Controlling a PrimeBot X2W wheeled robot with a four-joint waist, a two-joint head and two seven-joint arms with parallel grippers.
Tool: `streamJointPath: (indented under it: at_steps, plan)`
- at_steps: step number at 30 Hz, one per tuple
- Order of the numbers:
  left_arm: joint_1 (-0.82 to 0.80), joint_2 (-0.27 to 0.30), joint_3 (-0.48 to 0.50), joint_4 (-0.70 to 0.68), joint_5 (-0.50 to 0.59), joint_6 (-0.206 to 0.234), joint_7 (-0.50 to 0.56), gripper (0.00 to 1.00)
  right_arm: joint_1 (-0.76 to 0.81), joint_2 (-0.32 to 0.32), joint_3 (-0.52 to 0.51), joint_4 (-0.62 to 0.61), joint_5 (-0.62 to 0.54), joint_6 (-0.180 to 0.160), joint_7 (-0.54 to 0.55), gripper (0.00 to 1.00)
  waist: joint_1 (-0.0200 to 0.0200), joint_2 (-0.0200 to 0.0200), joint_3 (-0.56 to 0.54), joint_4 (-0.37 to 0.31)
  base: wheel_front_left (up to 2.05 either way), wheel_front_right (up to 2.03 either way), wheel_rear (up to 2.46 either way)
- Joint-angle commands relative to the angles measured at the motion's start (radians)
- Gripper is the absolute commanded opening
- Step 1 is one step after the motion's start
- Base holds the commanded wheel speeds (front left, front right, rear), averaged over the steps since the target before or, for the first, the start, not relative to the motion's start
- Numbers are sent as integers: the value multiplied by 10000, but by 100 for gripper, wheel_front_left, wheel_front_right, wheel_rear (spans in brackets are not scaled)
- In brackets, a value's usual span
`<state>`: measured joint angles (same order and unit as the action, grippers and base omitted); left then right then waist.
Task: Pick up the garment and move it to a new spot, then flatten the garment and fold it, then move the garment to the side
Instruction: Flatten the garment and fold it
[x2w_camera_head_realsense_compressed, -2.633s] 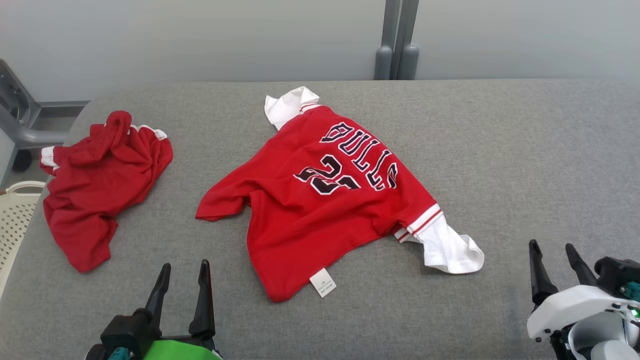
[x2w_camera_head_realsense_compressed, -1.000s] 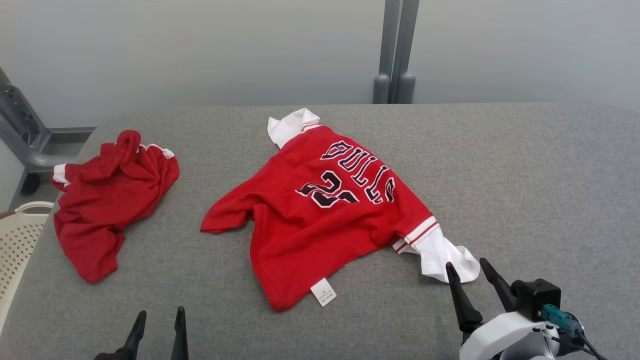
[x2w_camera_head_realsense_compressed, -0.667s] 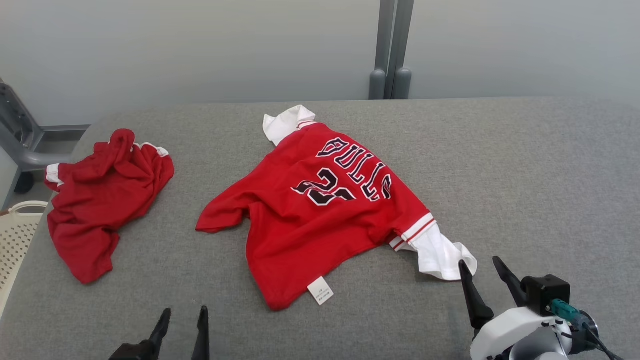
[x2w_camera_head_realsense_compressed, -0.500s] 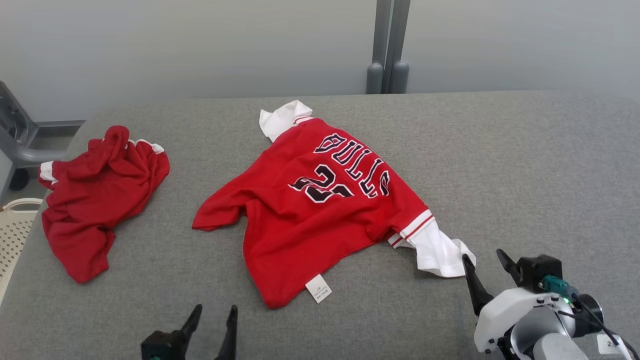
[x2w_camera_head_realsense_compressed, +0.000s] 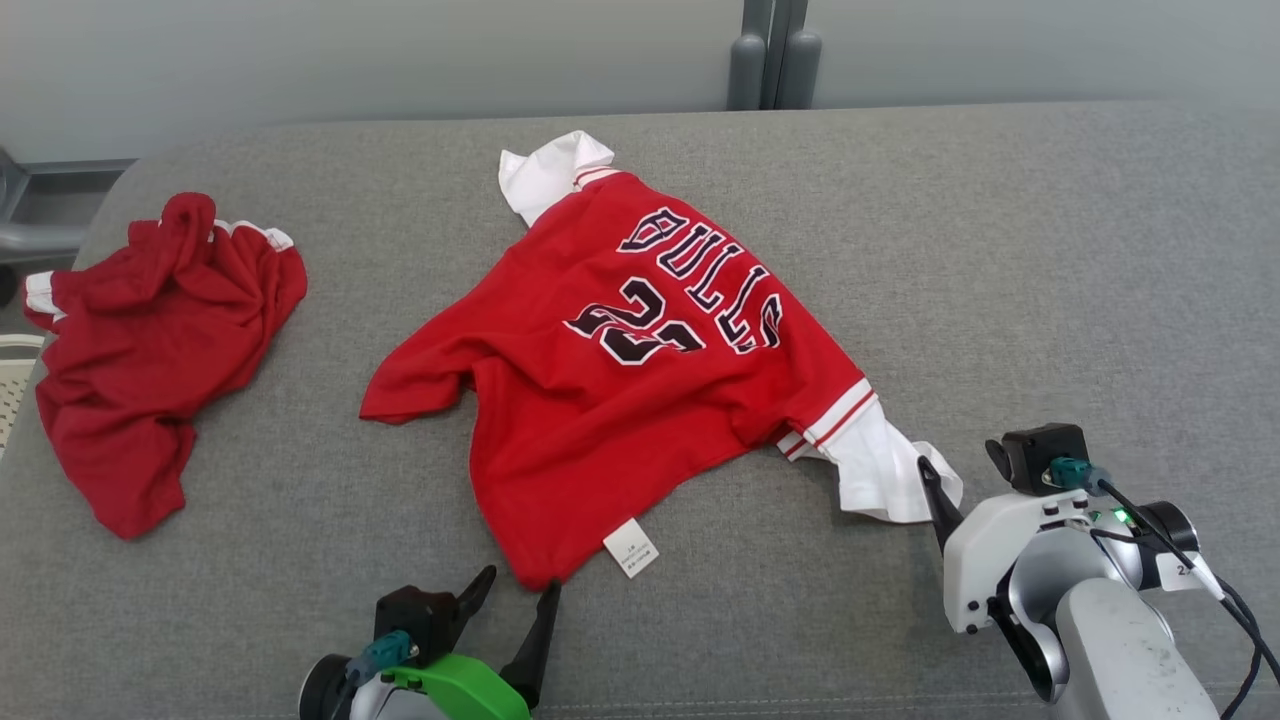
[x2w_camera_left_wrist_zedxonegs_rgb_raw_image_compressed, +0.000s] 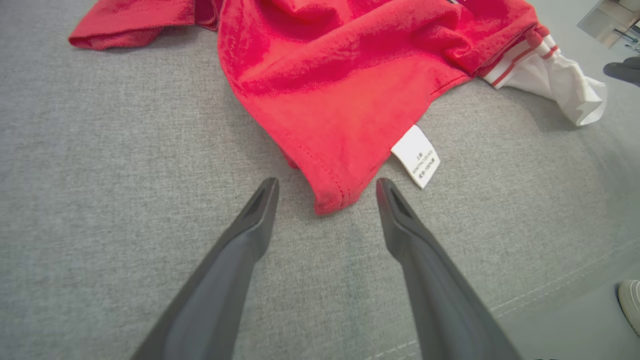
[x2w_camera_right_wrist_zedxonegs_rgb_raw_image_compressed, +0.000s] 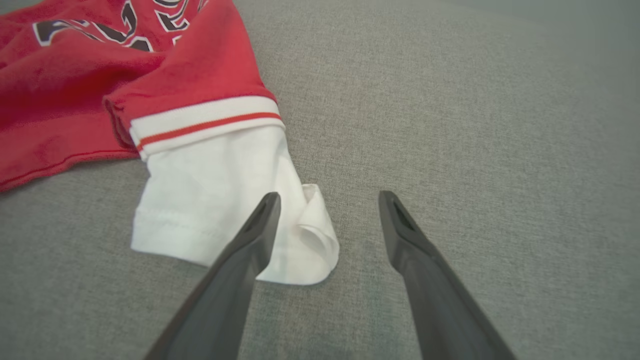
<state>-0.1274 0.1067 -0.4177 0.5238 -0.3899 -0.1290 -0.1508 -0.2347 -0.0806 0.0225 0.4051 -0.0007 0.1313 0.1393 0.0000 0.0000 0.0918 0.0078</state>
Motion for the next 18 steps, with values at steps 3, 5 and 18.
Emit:
streamJointPath:
  at_steps: [3,5,18]
  plan:
    - [-445,130,-345,335,-262,-20,-147,100,-250,-106,120,215,-51,-11,-59,100,0,0,352,21,0,0,0]
    - [-568,180,-513,525,-380,-21,-273,100,-310,-83,114,299,-111,-11,-112,100,0,0,397,31,0,0,0]
    - [-1093,202,-1468,1229,-986,-22,-710,39,-381,7,-77,732,-399,-11,-105,48,0,0,419,144,0,0,0]
